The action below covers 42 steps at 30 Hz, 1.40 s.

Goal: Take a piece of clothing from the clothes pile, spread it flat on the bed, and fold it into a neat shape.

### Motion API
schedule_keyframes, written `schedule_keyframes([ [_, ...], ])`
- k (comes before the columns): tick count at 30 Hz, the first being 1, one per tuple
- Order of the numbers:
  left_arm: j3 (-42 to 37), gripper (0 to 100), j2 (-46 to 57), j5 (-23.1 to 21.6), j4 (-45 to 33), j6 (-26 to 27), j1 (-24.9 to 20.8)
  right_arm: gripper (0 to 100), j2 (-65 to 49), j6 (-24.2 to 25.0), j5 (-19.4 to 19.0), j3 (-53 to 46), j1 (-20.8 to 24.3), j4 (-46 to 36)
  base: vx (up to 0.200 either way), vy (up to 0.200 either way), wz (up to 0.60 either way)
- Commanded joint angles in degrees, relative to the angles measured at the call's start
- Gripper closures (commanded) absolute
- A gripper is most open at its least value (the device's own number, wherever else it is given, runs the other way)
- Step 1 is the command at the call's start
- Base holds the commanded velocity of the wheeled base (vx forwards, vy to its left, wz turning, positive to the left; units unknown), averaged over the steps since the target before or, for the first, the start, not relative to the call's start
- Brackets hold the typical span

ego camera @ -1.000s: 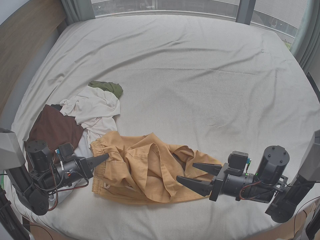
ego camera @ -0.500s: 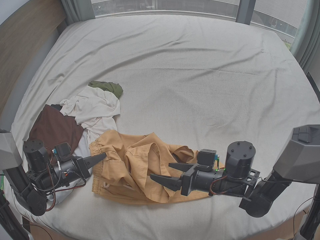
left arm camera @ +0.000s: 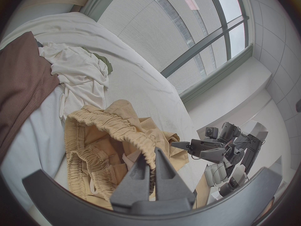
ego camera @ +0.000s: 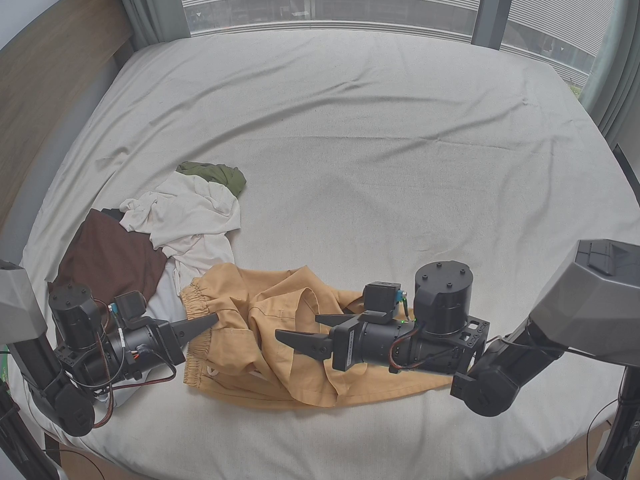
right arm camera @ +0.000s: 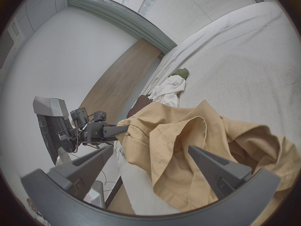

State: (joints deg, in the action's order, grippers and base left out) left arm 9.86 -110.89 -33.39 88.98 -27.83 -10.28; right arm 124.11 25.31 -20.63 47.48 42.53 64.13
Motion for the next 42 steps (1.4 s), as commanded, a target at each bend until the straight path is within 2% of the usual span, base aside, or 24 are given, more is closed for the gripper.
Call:
schedule_keyframes([
  [1,0.0,100,0.1,0.0,0.1,0.0,0.0,0,2.5,0.0,0.1,2.8,-0.2,-0.9,0.0,0.0,0.0],
  [20,0.0,100,0.1,0.0,0.1,0.0,0.1,0,10.1,-0.1,2.6,14.8,0.2,-6.7,0.0,0.0,0.0],
  [21,0.0,100,0.1,0.0,0.1,0.0,0.1,100,10.2,-0.1,2.9,15.1,0.2,-6.6,0.0,0.0,0.0],
  [34,0.0,100,-0.5,0.0,0.1,0.0,0.1,100,9.0,0.0,4.5,13.8,0.1,-5.8,0.0,0.0,0.0],
  [42,-0.1,100,-1.4,0.1,0.1,0.7,-0.4,100,-4.2,0.0,3.6,-1.5,-3.3,-1.8,0.0,0.0,0.0],
])
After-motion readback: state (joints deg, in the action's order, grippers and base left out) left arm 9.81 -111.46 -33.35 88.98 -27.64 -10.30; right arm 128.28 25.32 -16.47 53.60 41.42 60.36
